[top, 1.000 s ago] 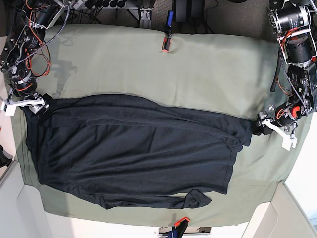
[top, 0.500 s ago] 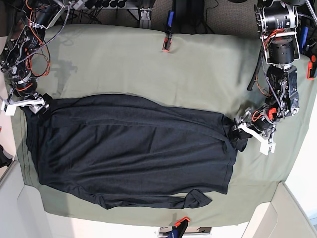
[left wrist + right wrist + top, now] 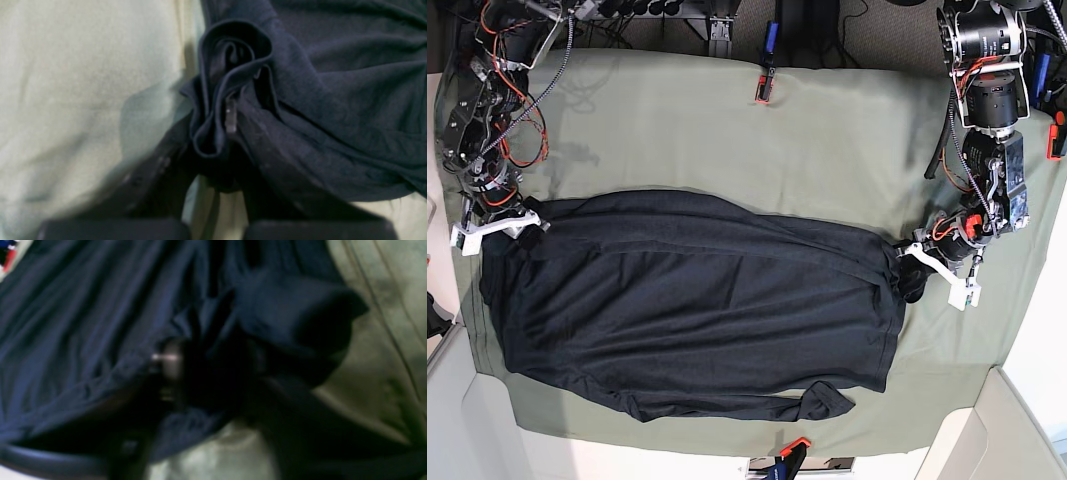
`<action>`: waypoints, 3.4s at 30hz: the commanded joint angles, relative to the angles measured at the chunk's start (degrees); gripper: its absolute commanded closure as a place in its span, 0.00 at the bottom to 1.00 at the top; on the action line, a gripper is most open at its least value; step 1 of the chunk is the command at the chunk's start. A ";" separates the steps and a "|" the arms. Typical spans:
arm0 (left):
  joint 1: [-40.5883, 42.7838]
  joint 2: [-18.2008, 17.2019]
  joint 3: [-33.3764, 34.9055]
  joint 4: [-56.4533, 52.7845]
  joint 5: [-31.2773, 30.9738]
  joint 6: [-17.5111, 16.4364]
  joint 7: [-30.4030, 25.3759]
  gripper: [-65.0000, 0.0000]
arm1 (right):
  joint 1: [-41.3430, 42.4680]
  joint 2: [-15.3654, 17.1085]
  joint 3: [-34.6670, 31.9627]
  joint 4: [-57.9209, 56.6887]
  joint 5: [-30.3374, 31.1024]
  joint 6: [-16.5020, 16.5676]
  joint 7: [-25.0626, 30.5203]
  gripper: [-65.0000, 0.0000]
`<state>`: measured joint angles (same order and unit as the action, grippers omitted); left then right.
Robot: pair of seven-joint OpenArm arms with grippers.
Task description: Fold the T-shirt properly
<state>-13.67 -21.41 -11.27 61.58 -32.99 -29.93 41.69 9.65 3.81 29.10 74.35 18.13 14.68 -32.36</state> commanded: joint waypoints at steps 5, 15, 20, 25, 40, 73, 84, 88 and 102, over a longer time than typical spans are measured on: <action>-0.61 -0.31 0.22 0.50 1.40 -4.04 1.92 1.00 | 0.98 0.15 -0.31 0.31 -2.75 2.36 -1.14 1.00; 7.67 -8.44 0.22 18.64 -9.44 -9.27 10.45 1.00 | -4.48 0.17 0.46 12.63 4.85 4.04 -10.23 1.00; 11.69 -12.52 -0.22 23.80 -9.42 -8.15 10.82 1.00 | -10.58 0.24 0.46 21.20 6.34 3.98 -12.26 1.00; 16.39 -16.09 -3.56 27.39 -9.64 -8.04 11.30 1.00 | -17.79 0.66 0.48 26.80 8.52 4.24 -12.46 1.00; 28.55 -17.03 -10.25 31.58 -9.66 -8.28 13.03 1.00 | -28.83 7.80 3.52 34.49 8.90 4.24 -12.72 1.00; 31.06 -16.57 -10.23 31.08 -11.47 -10.07 9.11 0.53 | -29.99 10.43 5.42 35.17 12.57 6.14 -10.93 0.48; 23.30 -16.52 -10.08 31.08 -16.13 -10.07 8.85 0.53 | -21.75 10.47 5.86 38.88 7.69 4.48 -6.45 0.48; 20.63 -16.55 -8.52 30.08 -16.04 -10.07 7.65 0.53 | -12.48 10.47 5.64 30.32 4.68 3.17 -4.74 0.48; 0.24 -15.93 6.27 7.15 -9.46 -10.07 0.85 0.53 | 17.46 10.45 -4.24 -12.41 -6.99 1.60 1.86 0.48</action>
<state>-12.23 -36.23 -4.60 67.88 -41.52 -39.68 43.86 25.69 13.65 24.73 60.86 10.70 16.05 -31.51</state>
